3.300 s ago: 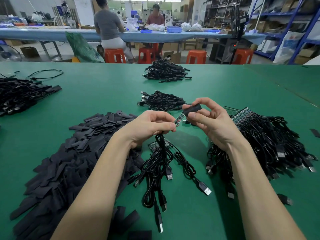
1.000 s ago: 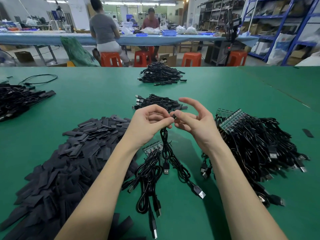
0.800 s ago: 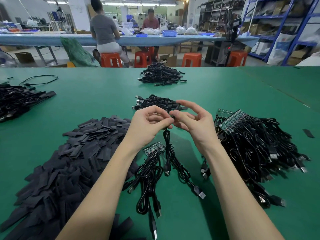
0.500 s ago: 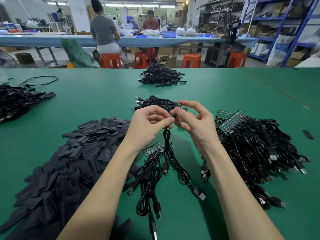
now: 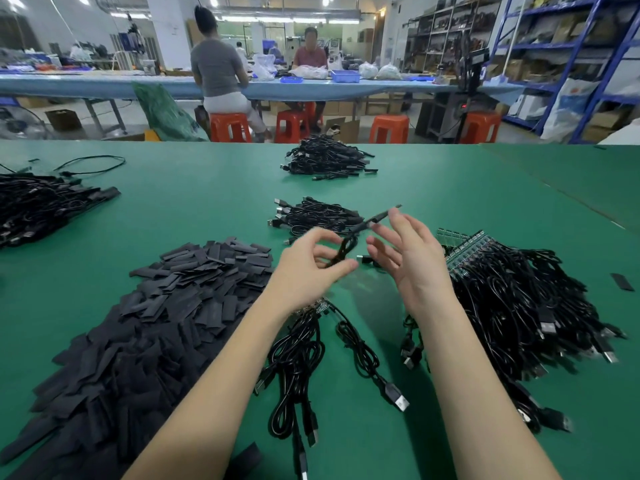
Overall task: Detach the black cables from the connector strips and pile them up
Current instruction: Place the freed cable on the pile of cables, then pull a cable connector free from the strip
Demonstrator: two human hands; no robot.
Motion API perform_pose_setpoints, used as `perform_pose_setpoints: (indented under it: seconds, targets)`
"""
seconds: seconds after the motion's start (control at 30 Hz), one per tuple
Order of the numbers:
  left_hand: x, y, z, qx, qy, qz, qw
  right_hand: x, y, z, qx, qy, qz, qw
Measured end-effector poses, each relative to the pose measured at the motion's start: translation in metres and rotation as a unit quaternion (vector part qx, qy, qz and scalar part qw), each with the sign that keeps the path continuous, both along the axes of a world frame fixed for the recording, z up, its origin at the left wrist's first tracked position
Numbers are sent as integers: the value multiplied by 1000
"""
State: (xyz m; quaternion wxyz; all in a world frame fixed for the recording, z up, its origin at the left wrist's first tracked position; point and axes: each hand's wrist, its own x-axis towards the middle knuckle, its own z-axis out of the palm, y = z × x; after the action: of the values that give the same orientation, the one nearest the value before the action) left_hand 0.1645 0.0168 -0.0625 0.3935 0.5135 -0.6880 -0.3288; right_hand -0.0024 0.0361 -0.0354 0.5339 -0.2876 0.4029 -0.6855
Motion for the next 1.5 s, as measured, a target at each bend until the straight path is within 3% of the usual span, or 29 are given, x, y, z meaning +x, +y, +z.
perform_pose_setpoints:
  seconds: [0.17, 0.3, 0.43, 0.6, 0.67, 0.73, 0.8, 0.87, 0.93, 1.07, 1.13, 1.23, 1.37, 1.5]
  targets:
    - [3, -51, 26, -129, -137, 97, 977, 0, -5, -14, 62, 182, 69, 979]
    - [-2, -106, 29, -118, -249, 127, 953, 3, -7, -28, 86, 376, 107, 916]
    - [3, -134, 6, -90, -317, 124, 936, 10, -8, -38, 100, 494, 152, 850]
    - [7, -135, -3, -101, -314, 105, 938, 15, -6, -36, 103, 589, 185, 780]
    - [8, -125, 1, -105, -283, 103, 948, 18, -4, -35, 102, 631, 189, 745]
    - [8, -107, 5, -107, -226, 106, 963, 20, -3, -35, 109, 643, 185, 735]
    - [10, -81, 4, -104, -150, 112, 977, 18, -2, -34, 124, 627, 190, 745]
    - [12, -53, -1, -87, -89, 111, 986, 11, -2, -31, 127, 567, 212, 786]
    - [18, -27, -5, -53, -71, 85, 992, 3, -1, -28, 117, 483, 228, 837]
    - [28, -3, -6, 23, -75, 5, 997, -6, 0, -24, 99, 374, 208, 899]
    - [31, 1, -2, 81, 18, -31, 996, -5, 0, -23, 95, 306, 198, 926]
    - [31, 2, 1, 114, 149, -40, 981, -4, 2, -22, 96, 282, 200, 934]
    - [30, 3, 1, 125, 165, -40, 978, -6, 4, -18, 87, 279, 226, 929]
    - [28, 4, 4, 153, 190, -63, 968, -4, 2, -16, 82, 314, 179, 929]
